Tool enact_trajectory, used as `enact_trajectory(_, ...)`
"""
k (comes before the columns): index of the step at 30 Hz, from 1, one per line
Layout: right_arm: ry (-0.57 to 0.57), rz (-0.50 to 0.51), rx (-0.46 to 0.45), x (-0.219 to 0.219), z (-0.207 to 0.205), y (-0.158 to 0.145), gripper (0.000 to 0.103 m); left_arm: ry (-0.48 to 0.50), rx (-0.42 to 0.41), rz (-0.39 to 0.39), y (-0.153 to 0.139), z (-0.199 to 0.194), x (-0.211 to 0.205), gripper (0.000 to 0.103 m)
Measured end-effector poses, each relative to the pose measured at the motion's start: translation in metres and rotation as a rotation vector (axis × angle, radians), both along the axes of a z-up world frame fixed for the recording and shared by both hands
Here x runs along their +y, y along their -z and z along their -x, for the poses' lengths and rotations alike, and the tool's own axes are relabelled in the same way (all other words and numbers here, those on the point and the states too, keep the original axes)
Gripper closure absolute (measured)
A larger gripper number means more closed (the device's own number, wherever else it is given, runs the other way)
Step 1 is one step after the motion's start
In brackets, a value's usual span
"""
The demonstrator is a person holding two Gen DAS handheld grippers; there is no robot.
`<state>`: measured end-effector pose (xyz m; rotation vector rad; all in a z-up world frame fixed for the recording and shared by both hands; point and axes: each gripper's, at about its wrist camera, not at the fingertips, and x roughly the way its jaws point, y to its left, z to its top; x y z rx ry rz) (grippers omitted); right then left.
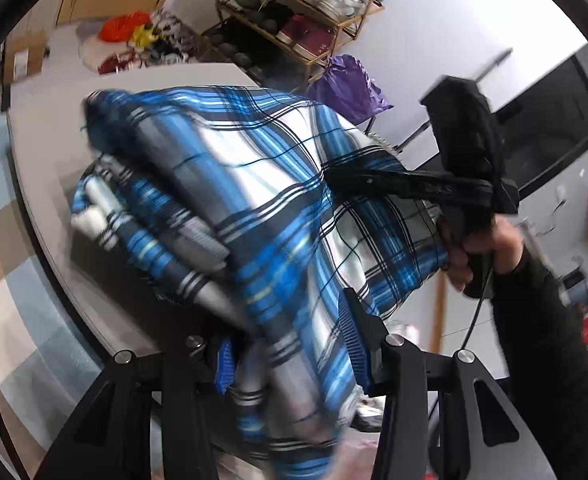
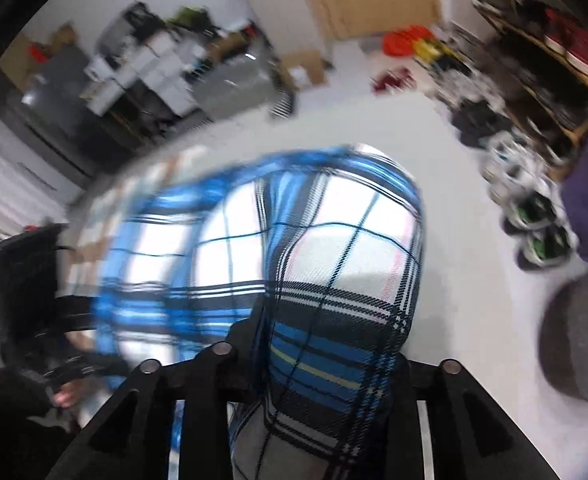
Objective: Fold large clothes
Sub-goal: 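Lower the folded shirt onto the grey ottoman and open both tools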
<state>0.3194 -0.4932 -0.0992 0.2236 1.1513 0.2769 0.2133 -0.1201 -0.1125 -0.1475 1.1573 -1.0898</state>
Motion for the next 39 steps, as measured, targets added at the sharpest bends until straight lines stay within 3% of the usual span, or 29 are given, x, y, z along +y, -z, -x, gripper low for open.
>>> enact_trajectory(3, 0.020, 0.035, 0.016, -0.006, -0.005, 0.008, 0.065, -0.016, -0.034, -0.037, 0.001, -0.006, -0.011, 0.064)
enact_trajectory(7, 0.011, 0.068, 0.016, 0.001, 0.004, -0.005, 0.059, -0.055, 0.028, -0.087, 0.009, -0.008, 0.010, 0.064)
enact_trajectory(10, 0.005, 0.122, 0.034, 0.005, 0.022, -0.011, 0.056, -0.091, 0.021, -0.121, 0.003, -0.004, 0.030, 0.063)
enact_trajectory(12, 0.014, 0.190, 0.041, 0.009, 0.031, -0.015, 0.050, -0.126, -0.017, -0.165, -0.006, 0.005, 0.044, 0.063)
enact_trajectory(13, 0.027, 0.233, 0.034, 0.009, 0.030, -0.016, 0.041, -0.126, -0.029, -0.148, -0.013, 0.010, 0.048, 0.063)
enact_trajectory(14, 0.051, 0.318, 0.003, 0.011, 0.037, -0.023, 0.032, -0.112, -0.031, -0.120, -0.019, 0.014, 0.048, 0.063)
enact_trajectory(16, 0.123, 0.404, -0.089, 0.009, 0.046, -0.035, 0.028, -0.096, -0.035, -0.119, -0.026, 0.022, 0.047, 0.063)
enact_trajectory(19, 0.192, 0.317, -0.071, 0.002, 0.041, -0.033, 0.028, -0.095, -0.053, -0.127, -0.028, 0.033, 0.044, 0.063)
enact_trajectory(23, 0.235, 0.418, 0.015, 0.013, 0.045, -0.030, 0.028, -0.081, -0.102, -0.164, -0.033, 0.034, 0.032, 0.063)
enact_trajectory(25, 0.290, 0.423, 0.029, 0.012, 0.061, -0.036, 0.028, -0.063, -0.234, -0.255, -0.042, 0.036, 0.012, 0.063)
enact_trajectory(27, 0.343, 0.388, 0.025, 0.007, 0.088, -0.037, 0.020, -0.044, -0.307, -0.233, -0.048, 0.037, 0.002, 0.063)
enact_trajectory(29, 0.384, 0.327, 0.041, -0.001, 0.111, -0.026, 0.014, 0.017, -0.291, -0.198, -0.051, 0.035, -0.015, 0.062)
enact_trajectory(32, 0.379, 0.192, 0.082, -0.003, 0.124, -0.003, 0.016, 0.081, -0.222, -0.247, -0.032, 0.018, -0.048, 0.062)
enact_trajectory(36, 0.370, 0.150, 0.027, -0.002, 0.109, 0.012, 0.018, 0.096, -0.226, -0.399, -0.001, 0.002, -0.070, 0.062)
enact_trajectory(39, 0.396, 0.142, 0.062, -0.003, 0.083, 0.020, 0.018, 0.108, -0.215, -0.408, 0.007, -0.006, -0.074, 0.062)
